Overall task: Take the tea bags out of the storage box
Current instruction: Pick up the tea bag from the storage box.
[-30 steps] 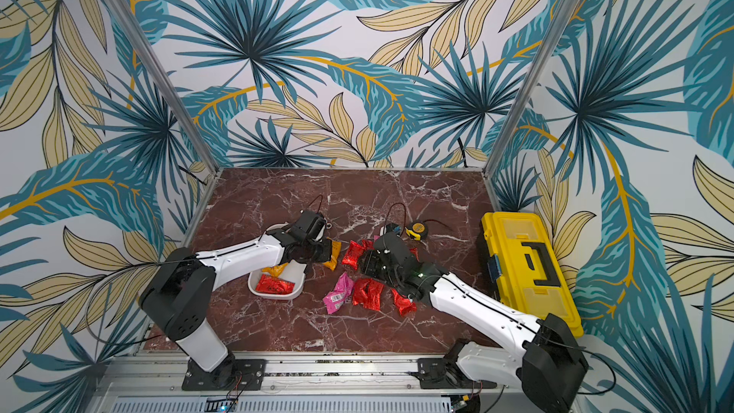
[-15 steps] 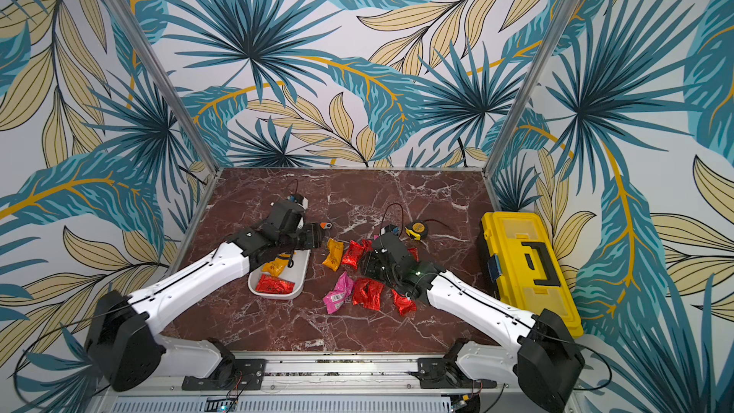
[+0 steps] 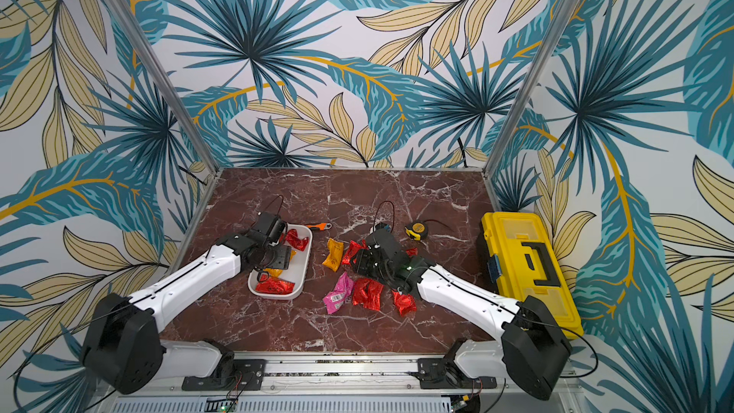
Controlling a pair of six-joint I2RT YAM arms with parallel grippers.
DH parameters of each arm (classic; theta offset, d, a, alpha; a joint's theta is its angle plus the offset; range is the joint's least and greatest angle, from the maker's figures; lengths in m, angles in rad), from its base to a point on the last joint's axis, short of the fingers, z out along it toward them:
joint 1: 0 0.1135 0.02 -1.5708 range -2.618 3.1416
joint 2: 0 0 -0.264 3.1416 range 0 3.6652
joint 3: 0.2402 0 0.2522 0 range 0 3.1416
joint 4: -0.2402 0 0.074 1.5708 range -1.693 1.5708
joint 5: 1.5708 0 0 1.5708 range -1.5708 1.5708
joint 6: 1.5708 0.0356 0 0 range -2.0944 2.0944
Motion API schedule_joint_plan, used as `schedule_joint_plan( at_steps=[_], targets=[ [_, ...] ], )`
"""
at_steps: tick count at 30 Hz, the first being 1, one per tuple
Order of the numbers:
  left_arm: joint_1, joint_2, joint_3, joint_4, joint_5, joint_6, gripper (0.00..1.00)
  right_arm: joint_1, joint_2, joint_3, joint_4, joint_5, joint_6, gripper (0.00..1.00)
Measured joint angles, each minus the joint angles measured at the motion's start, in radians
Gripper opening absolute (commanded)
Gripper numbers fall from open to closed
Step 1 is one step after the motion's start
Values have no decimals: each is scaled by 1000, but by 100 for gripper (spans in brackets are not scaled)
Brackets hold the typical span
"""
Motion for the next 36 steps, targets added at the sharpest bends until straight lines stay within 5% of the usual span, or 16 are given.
schedule_joint_plan(
  at_steps=[5, 14, 21, 28, 36],
  targets=[
    [2, 129, 1, 3, -8, 41, 69, 0, 0, 1, 4, -4, 0, 47],
    [5, 219, 34, 20, -42, 73, 37, 0, 0, 1, 4, -4, 0, 47],
    [5, 162, 37, 17, -37, 61, 21, 0, 0, 1, 3, -8, 0, 47],
    [-68, -12, 44, -8, -7, 58, 16, 1, 0, 8, 24, -51, 0, 51],
    [-199, -43, 65, 13, 133, 20, 14, 6, 56, 80, 124, -124, 15, 57]
  ],
)
